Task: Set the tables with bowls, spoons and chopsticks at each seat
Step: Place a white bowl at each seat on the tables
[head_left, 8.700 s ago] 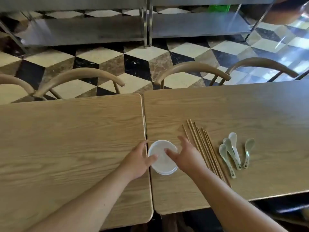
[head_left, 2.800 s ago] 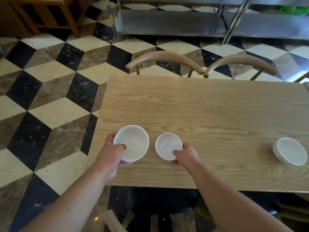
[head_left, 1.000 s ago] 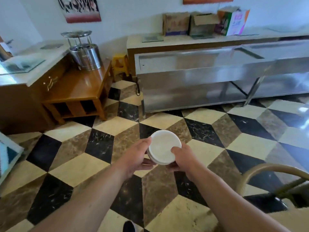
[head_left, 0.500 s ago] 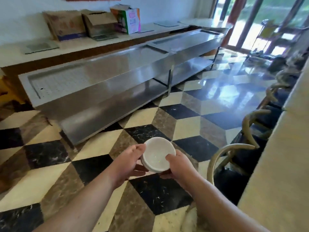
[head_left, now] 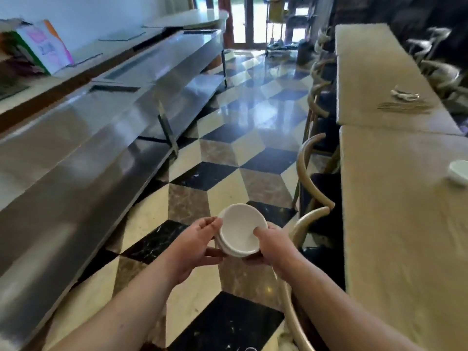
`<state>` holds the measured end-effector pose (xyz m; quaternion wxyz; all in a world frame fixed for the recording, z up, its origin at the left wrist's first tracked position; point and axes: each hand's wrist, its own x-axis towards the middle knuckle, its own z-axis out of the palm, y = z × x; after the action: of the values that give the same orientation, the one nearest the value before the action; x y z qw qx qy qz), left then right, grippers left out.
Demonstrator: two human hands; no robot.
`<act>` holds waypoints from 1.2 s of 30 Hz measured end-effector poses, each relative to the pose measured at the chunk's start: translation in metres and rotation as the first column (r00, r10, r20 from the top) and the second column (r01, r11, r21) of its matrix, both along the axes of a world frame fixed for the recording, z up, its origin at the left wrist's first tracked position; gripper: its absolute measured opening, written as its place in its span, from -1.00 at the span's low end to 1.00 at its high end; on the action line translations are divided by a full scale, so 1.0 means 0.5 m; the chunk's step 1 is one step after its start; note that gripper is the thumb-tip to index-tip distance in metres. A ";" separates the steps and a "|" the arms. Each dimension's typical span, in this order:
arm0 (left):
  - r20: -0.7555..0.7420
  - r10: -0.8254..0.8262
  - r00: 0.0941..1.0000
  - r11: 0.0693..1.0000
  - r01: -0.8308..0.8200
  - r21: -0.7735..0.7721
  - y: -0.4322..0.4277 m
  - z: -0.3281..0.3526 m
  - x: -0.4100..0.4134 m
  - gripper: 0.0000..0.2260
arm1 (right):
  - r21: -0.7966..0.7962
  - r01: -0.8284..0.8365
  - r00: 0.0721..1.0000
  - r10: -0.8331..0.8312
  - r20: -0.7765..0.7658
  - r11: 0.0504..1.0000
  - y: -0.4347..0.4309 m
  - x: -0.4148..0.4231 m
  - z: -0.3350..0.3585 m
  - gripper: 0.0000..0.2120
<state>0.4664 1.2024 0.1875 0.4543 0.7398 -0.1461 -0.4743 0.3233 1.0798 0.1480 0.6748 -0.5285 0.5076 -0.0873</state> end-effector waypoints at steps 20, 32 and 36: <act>-0.053 -0.595 0.802 0.803 0.591 -0.076 -0.717 0.050 0.045 -0.80 | -0.104 0.591 0.798 -0.598 -0.068 0.800 -0.493 -0.060 0.048 -0.77; -0.161 -0.931 0.327 0.337 0.941 -0.032 -0.915 -0.076 -0.088 -0.67 | -0.172 0.925 0.302 -0.931 -0.204 0.338 -0.415 -0.126 -0.008 -0.80; -0.211 -0.964 0.160 0.167 0.986 -0.017 -0.895 -0.109 -0.215 -0.68 | -0.161 0.971 0.140 -0.967 -0.212 0.175 -0.343 -0.215 -0.031 -0.81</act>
<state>0.3588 0.7547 0.1327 0.0066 0.4548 -0.5174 -0.7248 0.2156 0.9084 0.1324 0.3892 -0.0796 0.8136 -0.4246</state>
